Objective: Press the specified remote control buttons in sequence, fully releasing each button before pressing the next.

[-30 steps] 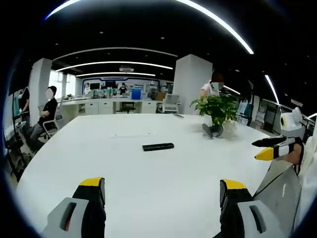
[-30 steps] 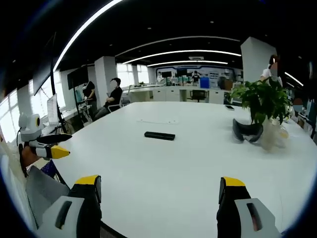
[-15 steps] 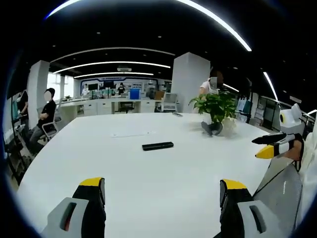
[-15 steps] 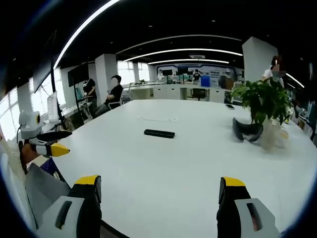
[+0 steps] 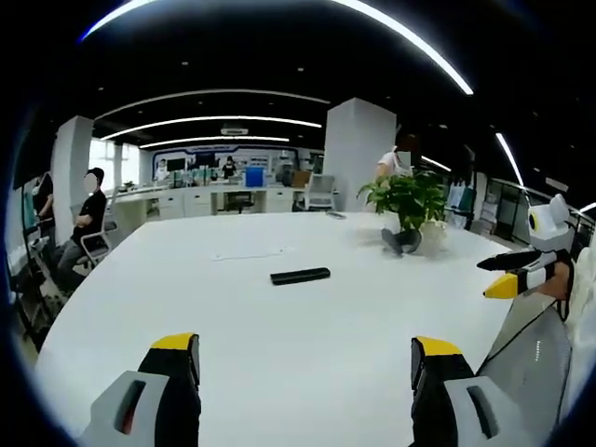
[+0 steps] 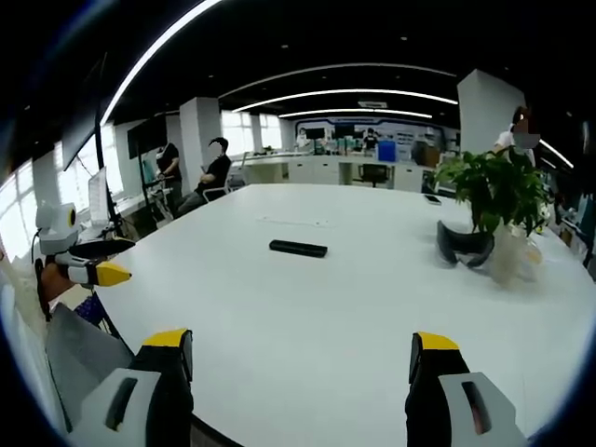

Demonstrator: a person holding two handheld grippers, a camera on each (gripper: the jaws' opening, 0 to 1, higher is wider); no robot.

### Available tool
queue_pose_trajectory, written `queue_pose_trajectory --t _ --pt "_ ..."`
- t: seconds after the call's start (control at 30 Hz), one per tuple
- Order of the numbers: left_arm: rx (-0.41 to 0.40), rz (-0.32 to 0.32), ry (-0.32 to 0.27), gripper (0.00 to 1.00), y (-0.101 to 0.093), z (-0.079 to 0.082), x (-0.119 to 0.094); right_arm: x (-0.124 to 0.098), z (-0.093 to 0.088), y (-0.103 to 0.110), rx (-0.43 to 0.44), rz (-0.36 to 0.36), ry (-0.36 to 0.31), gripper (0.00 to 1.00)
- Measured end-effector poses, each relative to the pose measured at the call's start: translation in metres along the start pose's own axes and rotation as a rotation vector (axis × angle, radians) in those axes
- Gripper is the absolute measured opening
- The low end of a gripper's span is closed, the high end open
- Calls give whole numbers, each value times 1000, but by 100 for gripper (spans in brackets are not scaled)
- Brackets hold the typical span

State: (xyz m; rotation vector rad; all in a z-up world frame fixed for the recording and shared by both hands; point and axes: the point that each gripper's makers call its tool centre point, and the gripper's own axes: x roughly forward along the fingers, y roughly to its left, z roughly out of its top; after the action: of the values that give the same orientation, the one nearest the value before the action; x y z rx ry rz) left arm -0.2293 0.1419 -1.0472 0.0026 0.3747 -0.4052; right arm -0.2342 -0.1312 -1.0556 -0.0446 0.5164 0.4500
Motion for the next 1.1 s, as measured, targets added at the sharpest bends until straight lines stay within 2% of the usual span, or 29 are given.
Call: queue_pose_trajectory --t 0.8,1.1 --pt "14 -6 17 96 5 3 1 3 4 6 -22 16 9 93" --pt "28 -34 28 94 10 12 7 0 5 6 -17 11 13 90"
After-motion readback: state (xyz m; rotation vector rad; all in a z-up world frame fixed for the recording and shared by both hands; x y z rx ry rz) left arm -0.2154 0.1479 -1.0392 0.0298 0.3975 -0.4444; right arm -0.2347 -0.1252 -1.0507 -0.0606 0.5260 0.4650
